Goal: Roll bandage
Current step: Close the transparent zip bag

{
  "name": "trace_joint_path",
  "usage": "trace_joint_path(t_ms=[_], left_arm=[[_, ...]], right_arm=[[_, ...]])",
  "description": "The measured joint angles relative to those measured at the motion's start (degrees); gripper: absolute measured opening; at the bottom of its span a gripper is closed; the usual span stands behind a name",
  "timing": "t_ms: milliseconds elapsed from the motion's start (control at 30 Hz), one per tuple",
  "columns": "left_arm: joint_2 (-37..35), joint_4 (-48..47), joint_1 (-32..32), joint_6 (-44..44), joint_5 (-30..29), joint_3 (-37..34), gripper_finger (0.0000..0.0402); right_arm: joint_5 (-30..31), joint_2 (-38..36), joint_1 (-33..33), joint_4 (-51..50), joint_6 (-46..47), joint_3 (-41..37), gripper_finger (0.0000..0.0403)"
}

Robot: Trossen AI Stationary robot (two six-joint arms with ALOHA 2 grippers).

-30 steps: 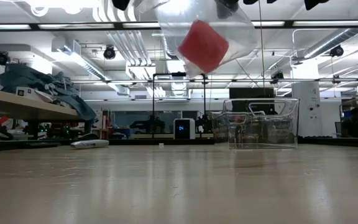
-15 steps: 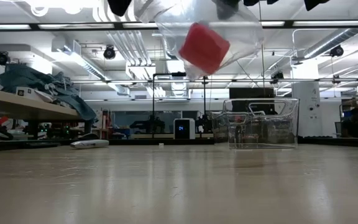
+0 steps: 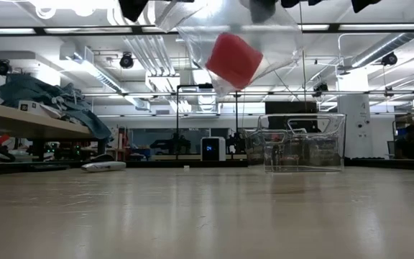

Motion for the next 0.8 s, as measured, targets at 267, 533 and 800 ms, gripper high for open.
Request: trace_joint_path(t_ms=[267, 533, 800], left_arm=[[-0.64, -3.1, -0.22, -4.09, -4.69, 0.0, 0.006], [-0.58, -4.08, -0.22, -4.9, -5.92, 0.0, 0.0129], [-0.52, -8.03, -0.05, -6.6, -8.04, -0.09, 0.0152]], right_arm=[[3.7, -0.26, 0.0, -3.46, -1.23, 0.2, 0.0], [6.35, -0.26, 0.0, -3.32, -0.75, 0.24, 0.0], [6.33, -0.26, 0.02, -3.34, -0.75, 0.24, 0.0]])
